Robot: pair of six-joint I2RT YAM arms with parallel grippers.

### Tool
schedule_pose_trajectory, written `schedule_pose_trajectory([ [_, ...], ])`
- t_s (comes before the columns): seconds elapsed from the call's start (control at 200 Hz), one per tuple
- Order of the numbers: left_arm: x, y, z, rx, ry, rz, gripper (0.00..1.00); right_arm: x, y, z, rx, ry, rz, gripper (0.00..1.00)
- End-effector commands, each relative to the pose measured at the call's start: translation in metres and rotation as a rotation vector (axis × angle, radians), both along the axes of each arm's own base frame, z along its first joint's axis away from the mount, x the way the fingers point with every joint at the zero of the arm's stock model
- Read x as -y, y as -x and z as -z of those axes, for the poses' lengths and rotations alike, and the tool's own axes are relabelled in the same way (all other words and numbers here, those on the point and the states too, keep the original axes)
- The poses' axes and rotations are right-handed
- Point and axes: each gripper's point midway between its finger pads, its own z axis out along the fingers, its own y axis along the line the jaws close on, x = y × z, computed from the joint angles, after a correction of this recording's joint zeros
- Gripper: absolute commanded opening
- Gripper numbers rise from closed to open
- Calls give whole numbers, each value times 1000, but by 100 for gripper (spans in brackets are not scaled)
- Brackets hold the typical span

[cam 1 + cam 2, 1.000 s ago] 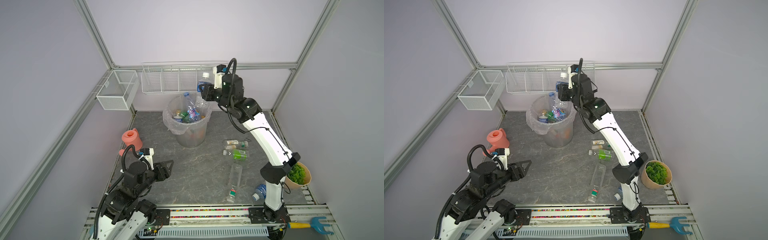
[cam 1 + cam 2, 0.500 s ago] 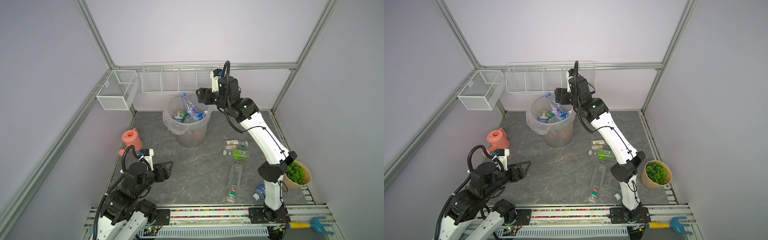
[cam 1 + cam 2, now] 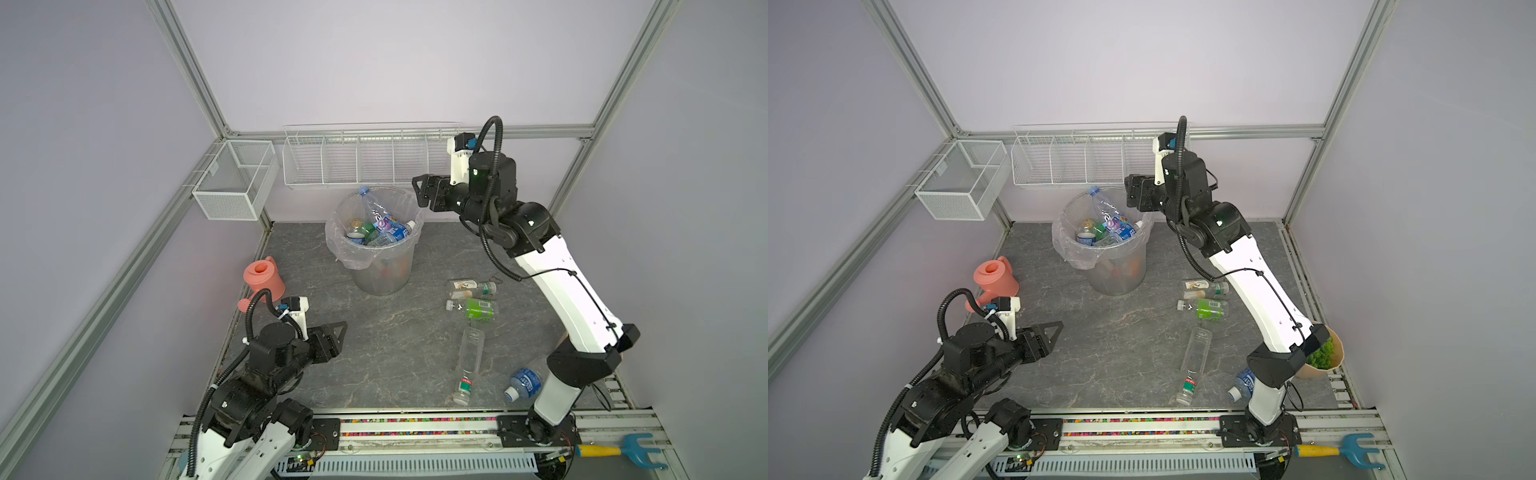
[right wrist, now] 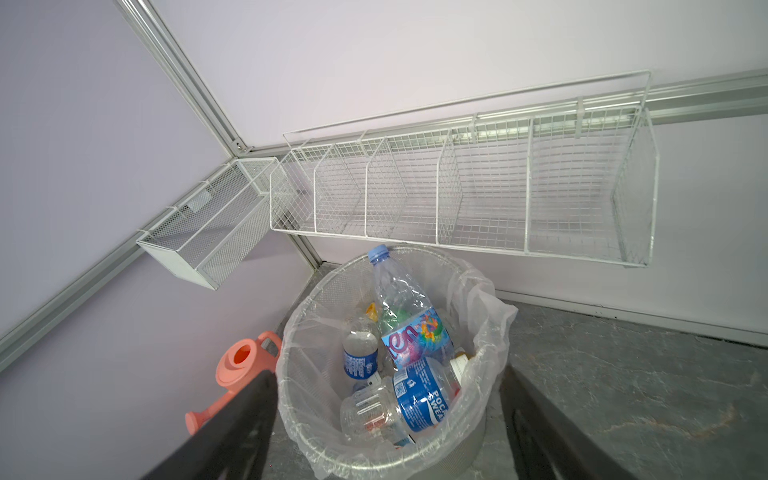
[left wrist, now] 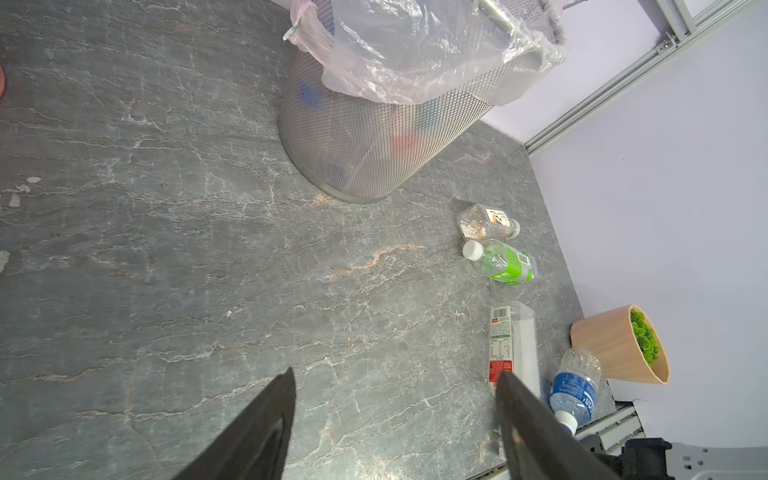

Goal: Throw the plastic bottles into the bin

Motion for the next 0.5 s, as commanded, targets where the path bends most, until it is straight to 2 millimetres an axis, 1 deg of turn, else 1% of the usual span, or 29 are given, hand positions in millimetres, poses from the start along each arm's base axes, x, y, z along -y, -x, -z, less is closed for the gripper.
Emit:
schedule_pose_trajectory([
  [0.0,3,-1,-10,17,12,10,75,25,9,11,-32,65,57,88],
  [0.13,6,-3,-9,10,3,23,76,52,19,30,-84,96,111,89],
  [0.29,14,-5,-13,16,-4,54,76,89,34,62,-178,103,180,89],
  [0.33,19,-6,-13,15,-6,70,76,98,38,71,-204,109,199,90],
  [0.385,26,-7,-13,17,-12,91,77,112,45,88,-255,121,233,90],
  [0.415,32,-7,-13,22,-16,107,77,118,48,94,-277,122,247,91],
  [0.495,50,-8,-12,31,-45,144,78,137,60,121,-357,136,288,92],
])
